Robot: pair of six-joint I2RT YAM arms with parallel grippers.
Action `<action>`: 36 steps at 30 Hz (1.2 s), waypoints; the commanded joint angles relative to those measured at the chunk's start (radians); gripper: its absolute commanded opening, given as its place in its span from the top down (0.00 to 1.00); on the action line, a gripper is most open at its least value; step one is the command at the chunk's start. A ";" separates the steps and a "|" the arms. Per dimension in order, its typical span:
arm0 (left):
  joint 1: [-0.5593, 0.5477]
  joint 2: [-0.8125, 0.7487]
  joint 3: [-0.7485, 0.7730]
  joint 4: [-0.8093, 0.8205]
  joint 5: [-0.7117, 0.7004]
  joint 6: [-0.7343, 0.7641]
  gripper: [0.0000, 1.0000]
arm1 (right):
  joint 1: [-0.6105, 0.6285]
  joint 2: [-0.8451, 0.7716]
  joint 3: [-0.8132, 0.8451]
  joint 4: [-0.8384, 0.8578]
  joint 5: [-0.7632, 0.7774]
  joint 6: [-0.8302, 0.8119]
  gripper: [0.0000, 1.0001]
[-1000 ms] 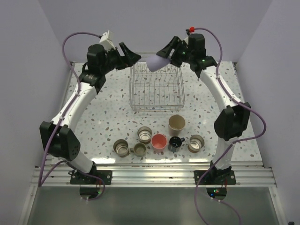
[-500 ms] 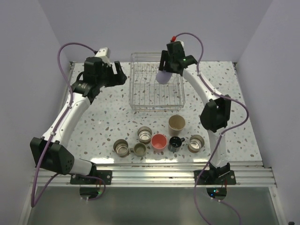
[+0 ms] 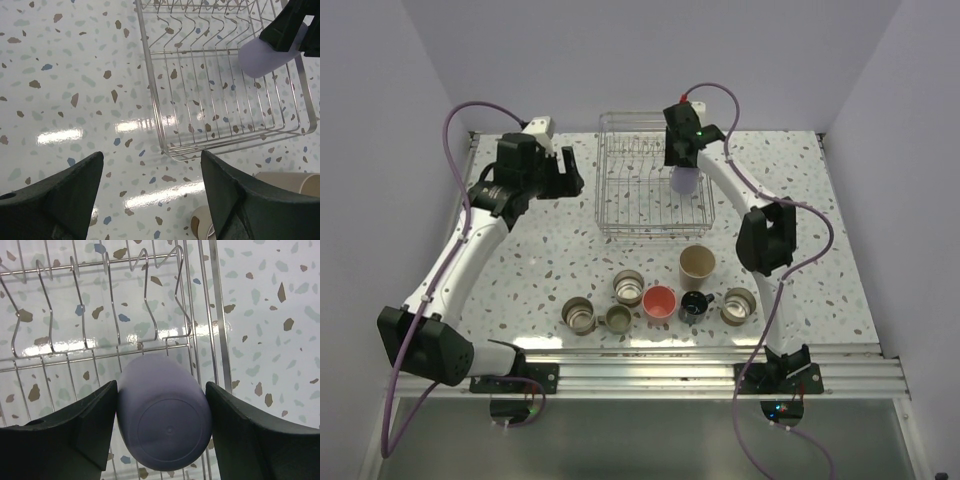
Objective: Load the cups into the dish rack
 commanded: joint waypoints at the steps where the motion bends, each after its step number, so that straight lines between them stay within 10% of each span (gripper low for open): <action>1: 0.004 -0.026 -0.008 -0.016 0.010 0.017 0.19 | 0.000 0.032 0.065 0.008 0.085 -0.031 1.00; 19: 0.003 -0.038 -0.087 -0.028 0.022 0.031 0.19 | 0.000 0.032 -0.043 0.126 0.137 0.019 1.00; 31: -0.108 0.021 -0.145 -0.041 0.064 0.072 0.21 | -0.003 -0.048 -0.047 0.140 0.127 -0.017 0.05; 36: -0.145 0.049 -0.156 -0.062 0.062 0.077 0.22 | -0.003 -0.103 -0.047 0.152 0.114 -0.046 0.01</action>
